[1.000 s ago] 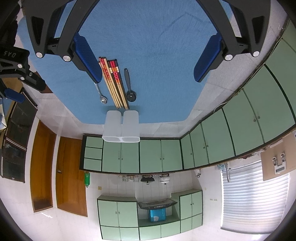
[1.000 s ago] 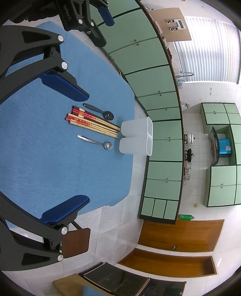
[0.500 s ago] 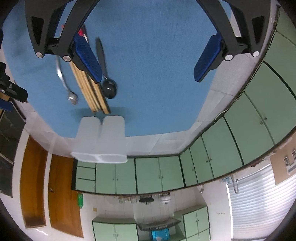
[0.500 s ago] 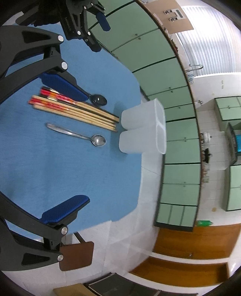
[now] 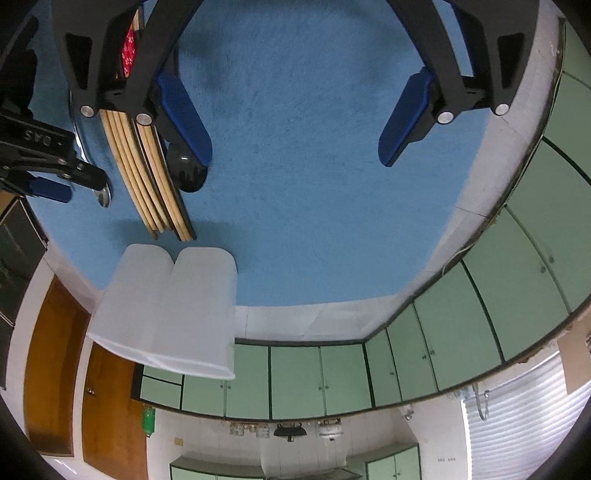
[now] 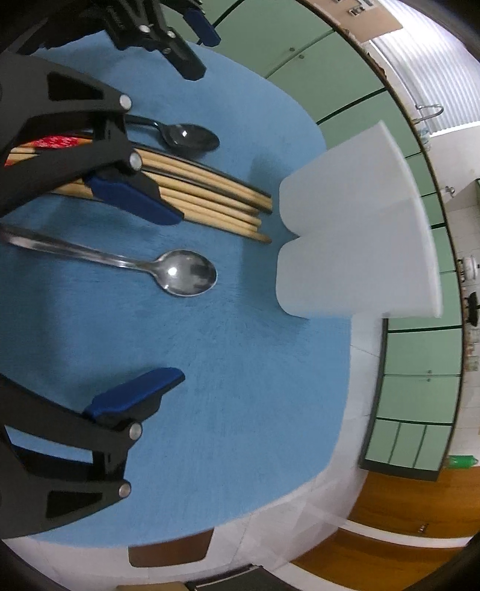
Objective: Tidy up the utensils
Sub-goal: 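Close the right tool on the silver spoon while the left tool grasps the black spoon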
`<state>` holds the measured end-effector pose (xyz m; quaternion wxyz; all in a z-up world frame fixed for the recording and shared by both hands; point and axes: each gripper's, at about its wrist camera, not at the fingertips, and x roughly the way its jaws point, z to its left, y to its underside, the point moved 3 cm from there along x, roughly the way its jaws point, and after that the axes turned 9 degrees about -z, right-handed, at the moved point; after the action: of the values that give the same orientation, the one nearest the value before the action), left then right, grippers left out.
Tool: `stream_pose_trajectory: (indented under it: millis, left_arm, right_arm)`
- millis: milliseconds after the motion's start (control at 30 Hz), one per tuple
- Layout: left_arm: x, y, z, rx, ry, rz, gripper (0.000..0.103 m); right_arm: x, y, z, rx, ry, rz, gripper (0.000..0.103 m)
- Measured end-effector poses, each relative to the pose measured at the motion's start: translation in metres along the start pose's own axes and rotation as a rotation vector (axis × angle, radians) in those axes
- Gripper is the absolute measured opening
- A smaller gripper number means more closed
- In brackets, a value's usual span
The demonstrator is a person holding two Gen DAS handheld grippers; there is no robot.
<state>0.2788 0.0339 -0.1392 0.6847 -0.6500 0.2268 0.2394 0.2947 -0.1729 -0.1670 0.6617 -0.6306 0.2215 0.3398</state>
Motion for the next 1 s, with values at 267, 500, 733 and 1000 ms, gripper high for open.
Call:
stream_pose_trajectory:
  millis: [267,500,733,1000]
  left_arm:
    - [0.013,0.000,-0.022,0.022,0.080,0.034,0.089]
    - [0.024,-0.001,-0.045,0.063,0.115,0.068,0.089]
    - [0.033,0.016,-0.048,0.089,0.094,0.116,0.090]
    - [0.037,0.010,-0.027,0.086,0.048,0.109,0.091]
  right_arm:
    - [-0.001,0.002,0.007,-0.067,0.010,-0.036,0.031]
    - [-0.010,0.001,-0.012,-0.023,-0.014,-0.030,0.028]
    - [-0.008,-0.002,-0.018,-0.023,-0.014,-0.032,0.028]
    - [-0.002,-0.007,-0.011,-0.054,0.028,-0.028,0.029]
